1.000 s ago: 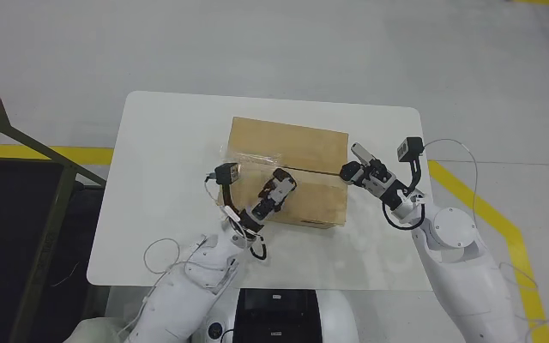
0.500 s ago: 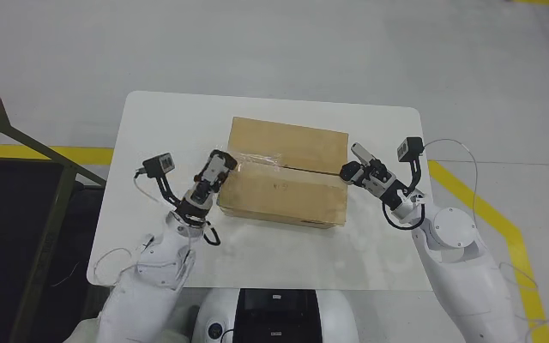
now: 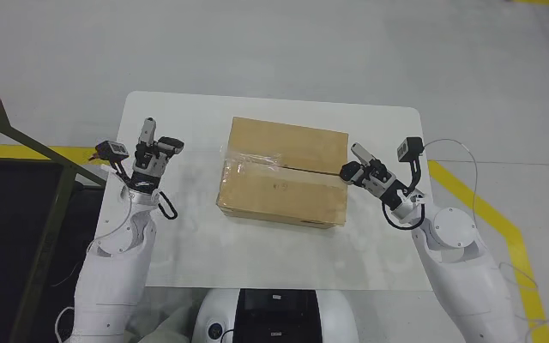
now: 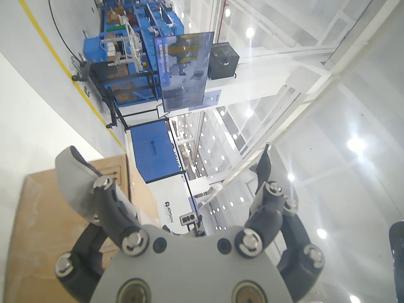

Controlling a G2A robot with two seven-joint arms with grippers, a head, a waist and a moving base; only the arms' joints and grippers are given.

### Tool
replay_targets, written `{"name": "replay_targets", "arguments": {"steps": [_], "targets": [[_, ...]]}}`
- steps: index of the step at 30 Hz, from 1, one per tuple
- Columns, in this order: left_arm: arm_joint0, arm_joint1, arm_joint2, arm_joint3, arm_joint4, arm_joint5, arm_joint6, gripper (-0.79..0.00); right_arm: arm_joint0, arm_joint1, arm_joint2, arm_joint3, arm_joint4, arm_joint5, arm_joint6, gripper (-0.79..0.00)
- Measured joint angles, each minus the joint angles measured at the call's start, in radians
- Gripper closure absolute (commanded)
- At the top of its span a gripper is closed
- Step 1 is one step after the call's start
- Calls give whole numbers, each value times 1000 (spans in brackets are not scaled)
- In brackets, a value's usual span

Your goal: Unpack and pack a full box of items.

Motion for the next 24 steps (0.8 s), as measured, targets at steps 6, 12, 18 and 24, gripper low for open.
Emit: {"name": "replay_targets", "arguments": {"steps": [6, 12, 18, 24], "targets": [[-44, 15, -94, 69, 12, 55, -55, -785, 0, 0, 0, 0, 0, 0, 0, -785], [-84, 29, -162, 116, 29, 93, -105, -785, 0, 0, 0, 0, 0, 0, 0, -785], [-99, 32, -181, 133, 0, 98, -115, -785, 0, 0, 0, 0, 0, 0, 0, -785], [-99, 32, -180, 133, 1, 98, -115, -785, 0, 0, 0, 0, 0, 0, 0, -785]]}}
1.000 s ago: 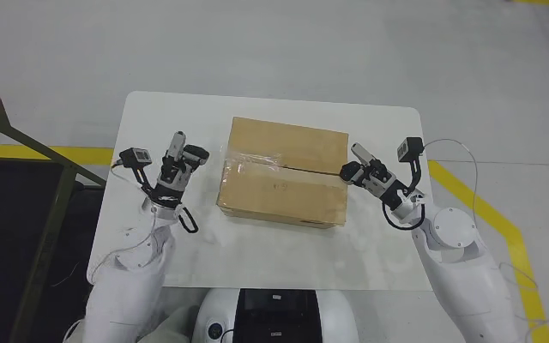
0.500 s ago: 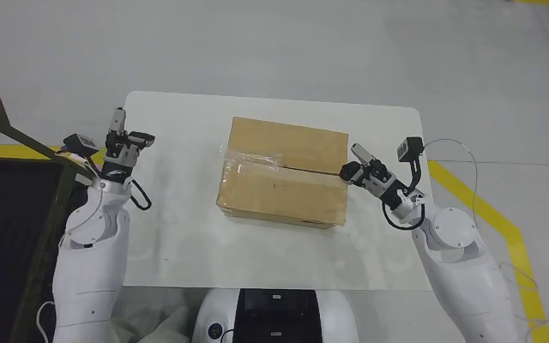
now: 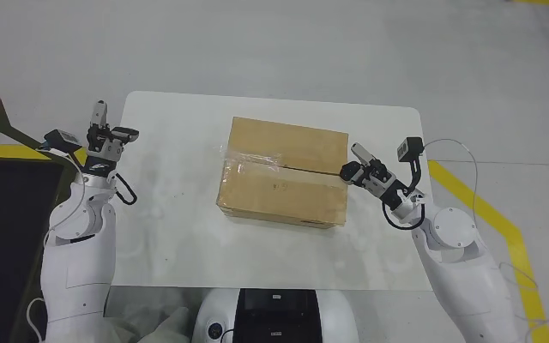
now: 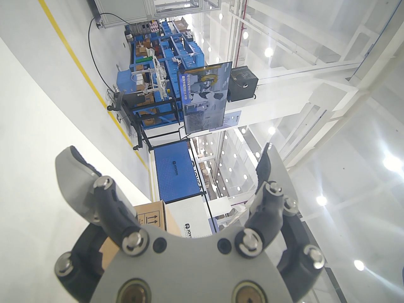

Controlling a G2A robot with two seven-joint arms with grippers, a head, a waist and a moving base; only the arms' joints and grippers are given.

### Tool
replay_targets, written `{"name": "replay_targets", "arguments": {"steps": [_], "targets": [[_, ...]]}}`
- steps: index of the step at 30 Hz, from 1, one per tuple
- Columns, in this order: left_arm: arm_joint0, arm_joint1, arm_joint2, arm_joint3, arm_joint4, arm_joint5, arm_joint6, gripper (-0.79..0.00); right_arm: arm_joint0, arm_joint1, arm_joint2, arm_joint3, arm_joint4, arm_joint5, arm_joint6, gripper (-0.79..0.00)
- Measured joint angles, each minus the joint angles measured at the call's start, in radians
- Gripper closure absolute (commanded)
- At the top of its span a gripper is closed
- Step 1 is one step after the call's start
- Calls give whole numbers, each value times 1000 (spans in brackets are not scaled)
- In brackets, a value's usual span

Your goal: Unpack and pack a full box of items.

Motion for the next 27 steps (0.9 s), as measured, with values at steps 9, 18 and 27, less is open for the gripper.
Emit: {"name": "replay_targets", "arguments": {"steps": [9, 18, 27], "targets": [[0, 0, 0, 0, 0, 0, 0, -785, 0, 0, 0, 0, 0, 0, 0, -785], [0, 0, 0, 0, 0, 0, 0, -785, 0, 0, 0, 0, 0, 0, 0, -785], [0, 0, 0, 0, 0, 0, 0, -785, 1, -1, -3, -8, -13, 22, -25, -785]]}}
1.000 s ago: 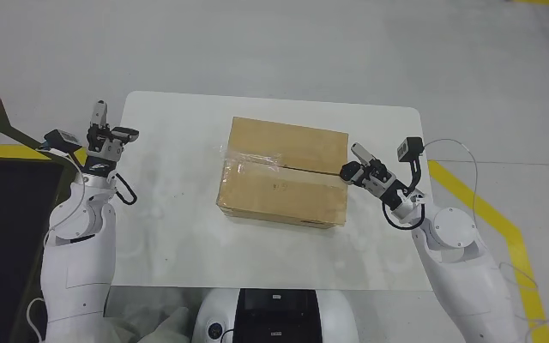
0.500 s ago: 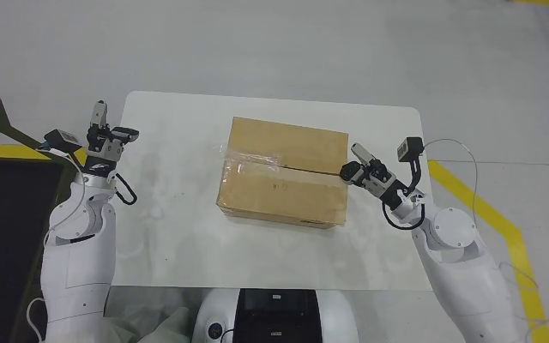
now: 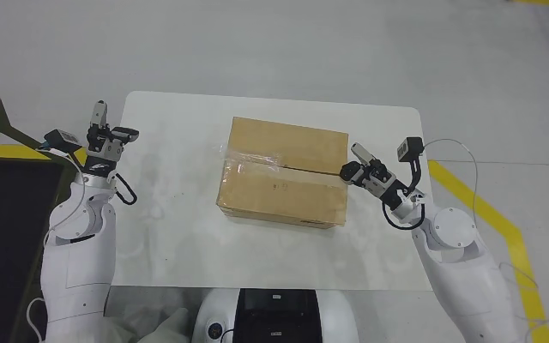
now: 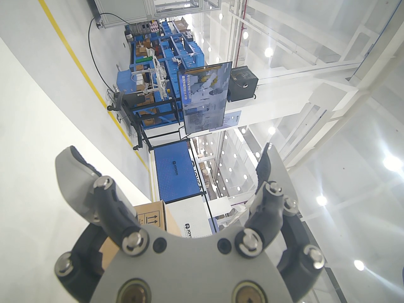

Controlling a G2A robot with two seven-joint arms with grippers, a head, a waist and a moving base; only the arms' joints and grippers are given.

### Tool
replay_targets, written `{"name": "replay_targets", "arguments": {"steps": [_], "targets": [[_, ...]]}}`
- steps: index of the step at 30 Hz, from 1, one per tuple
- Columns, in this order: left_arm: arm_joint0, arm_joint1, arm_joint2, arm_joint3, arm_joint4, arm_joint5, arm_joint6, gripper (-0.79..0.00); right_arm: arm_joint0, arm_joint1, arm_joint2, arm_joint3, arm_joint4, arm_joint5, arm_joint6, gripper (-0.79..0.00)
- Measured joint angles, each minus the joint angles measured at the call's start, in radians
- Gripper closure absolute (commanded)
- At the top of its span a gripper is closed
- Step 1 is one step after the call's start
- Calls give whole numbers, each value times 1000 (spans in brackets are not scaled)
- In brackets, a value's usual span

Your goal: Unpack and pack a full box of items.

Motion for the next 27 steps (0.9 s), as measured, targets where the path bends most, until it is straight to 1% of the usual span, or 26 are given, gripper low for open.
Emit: {"name": "replay_targets", "arguments": {"steps": [3, 7, 11, 16, 20, 23, 27], "targets": [[0, 0, 0, 0, 0, 0, 0, -785, 14, -5, -21, -33, 1, 24, -28, -785], [0, 0, 0, 0, 0, 0, 0, -785, 41, -13, -61, -47, 17, 21, -24, -785], [0, 0, 0, 0, 0, 0, 0, -785, 96, -27, -121, -47, 41, 5, -31, -785], [0, 0, 0, 0, 0, 0, 0, -785, 195, -56, -235, 5, 64, -23, -41, -785], [0, 0, 0, 0, 0, 0, 0, -785, 290, -87, -348, 76, 69, -23, -57, -785], [0, 0, 0, 0, 0, 0, 0, -785, 347, -107, -409, 113, 71, -24, -65, -785], [0, 0, 0, 0, 0, 0, 0, -785, 399, -127, -455, 155, 67, -29, -62, -785]]}}
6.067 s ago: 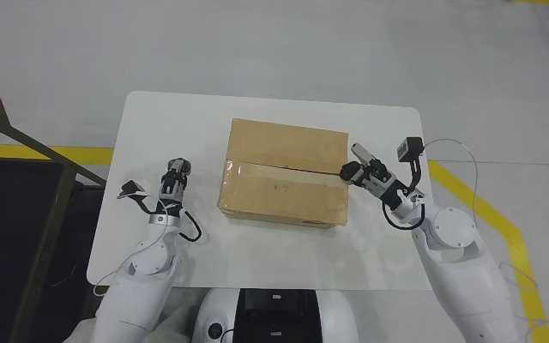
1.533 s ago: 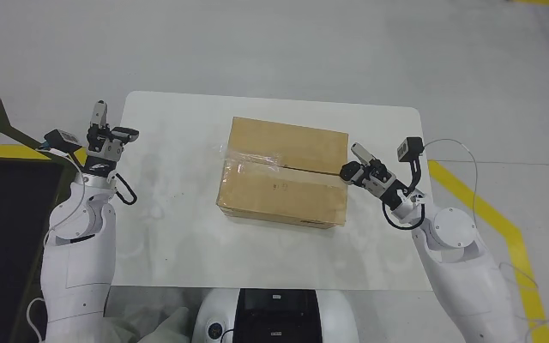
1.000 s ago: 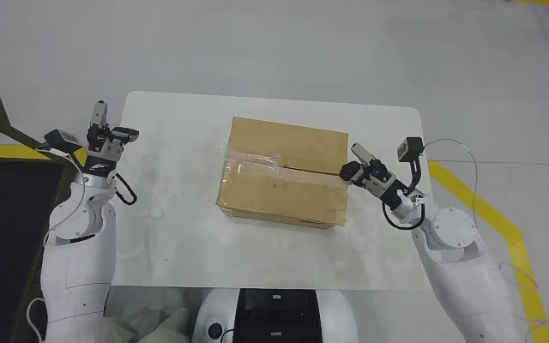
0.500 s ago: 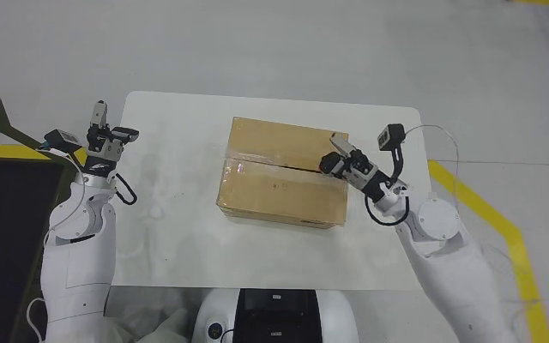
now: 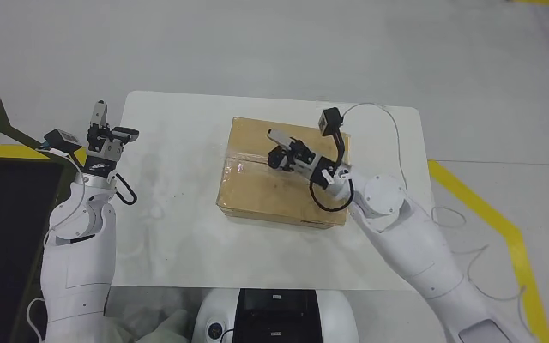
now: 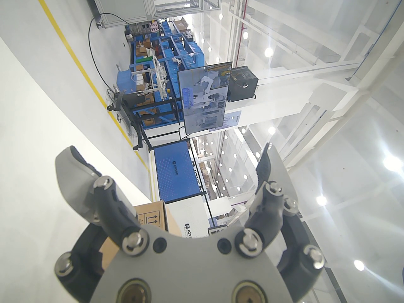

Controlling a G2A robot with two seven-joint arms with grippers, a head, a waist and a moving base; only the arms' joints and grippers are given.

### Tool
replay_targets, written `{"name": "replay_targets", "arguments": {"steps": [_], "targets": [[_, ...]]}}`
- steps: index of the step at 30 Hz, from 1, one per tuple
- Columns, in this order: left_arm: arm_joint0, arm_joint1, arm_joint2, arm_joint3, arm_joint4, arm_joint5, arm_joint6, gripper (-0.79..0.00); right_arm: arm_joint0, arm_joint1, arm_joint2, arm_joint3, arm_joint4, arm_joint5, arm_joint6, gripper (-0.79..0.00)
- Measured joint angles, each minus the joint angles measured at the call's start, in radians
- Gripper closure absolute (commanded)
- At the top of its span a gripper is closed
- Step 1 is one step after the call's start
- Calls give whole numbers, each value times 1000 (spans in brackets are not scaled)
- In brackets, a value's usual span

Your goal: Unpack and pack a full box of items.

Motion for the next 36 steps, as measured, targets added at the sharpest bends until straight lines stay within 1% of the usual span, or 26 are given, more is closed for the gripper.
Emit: {"name": "replay_targets", "arguments": {"steps": [13, 16, 26, 36], "targets": [[0, 0, 0, 0, 0, 0, 0, -785, 7, -3, -4, 8, 0, 0, 5, -785], [0, 0, 0, 0, 0, 0, 0, -785, 19, -11, -24, 2, 1, -9, 5, -785], [0, 0, 0, 0, 0, 0, 0, -785, 193, -101, -189, 167, 26, -5, -17, -785], [0, 0, 0, 0, 0, 0, 0, -785, 273, -168, -266, 270, 25, -13, -32, -785]]}}
